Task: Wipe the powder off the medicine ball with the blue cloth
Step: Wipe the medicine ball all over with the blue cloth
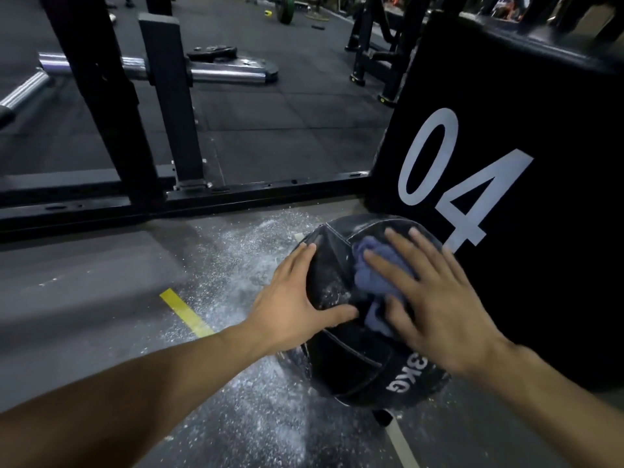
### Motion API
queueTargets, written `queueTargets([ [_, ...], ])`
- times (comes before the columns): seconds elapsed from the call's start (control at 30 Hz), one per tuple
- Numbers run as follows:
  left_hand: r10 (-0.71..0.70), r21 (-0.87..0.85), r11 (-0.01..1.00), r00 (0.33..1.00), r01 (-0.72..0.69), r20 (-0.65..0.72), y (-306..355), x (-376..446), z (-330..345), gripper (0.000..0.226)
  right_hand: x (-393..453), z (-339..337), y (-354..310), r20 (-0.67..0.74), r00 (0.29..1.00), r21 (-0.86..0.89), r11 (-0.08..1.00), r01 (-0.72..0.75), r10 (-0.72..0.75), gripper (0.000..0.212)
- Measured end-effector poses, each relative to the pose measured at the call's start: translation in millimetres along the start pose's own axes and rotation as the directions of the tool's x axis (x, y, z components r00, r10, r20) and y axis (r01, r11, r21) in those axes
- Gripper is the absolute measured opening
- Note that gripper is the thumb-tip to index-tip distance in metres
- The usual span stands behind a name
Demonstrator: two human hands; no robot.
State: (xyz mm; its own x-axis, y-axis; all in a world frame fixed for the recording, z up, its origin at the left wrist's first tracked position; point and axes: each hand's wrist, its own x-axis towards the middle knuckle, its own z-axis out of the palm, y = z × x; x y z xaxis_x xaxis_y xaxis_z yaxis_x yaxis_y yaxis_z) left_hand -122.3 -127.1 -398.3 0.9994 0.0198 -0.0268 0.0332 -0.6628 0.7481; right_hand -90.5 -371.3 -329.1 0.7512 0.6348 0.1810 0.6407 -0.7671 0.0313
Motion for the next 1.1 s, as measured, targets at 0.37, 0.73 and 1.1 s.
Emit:
queueTargets([
  [0.37, -0.364, -0.499, 0.795, 0.929, 0.345, 0.063, 6, 34, 5, 0.098, 55, -2, 61, 0.075, 0.929, 0.449, 0.82, -0.355, 0.362, 0.022],
  [0.73, -0.605, -0.766, 0.261, 0.718, 0.587, 0.344, -5, 39, 55, 0.119, 22, -7, 63, -0.093, 0.893, 0.49, 0.801, -0.343, 0.44, 0.047],
  [1.1, -0.642, -0.635, 0.448, 0.721, 0.63, 0.262, 9, -3, 9, 0.076, 7, 9, 58, 0.13, 0.82, 0.862, 0.345, -0.371, 0.558, 0.024],
])
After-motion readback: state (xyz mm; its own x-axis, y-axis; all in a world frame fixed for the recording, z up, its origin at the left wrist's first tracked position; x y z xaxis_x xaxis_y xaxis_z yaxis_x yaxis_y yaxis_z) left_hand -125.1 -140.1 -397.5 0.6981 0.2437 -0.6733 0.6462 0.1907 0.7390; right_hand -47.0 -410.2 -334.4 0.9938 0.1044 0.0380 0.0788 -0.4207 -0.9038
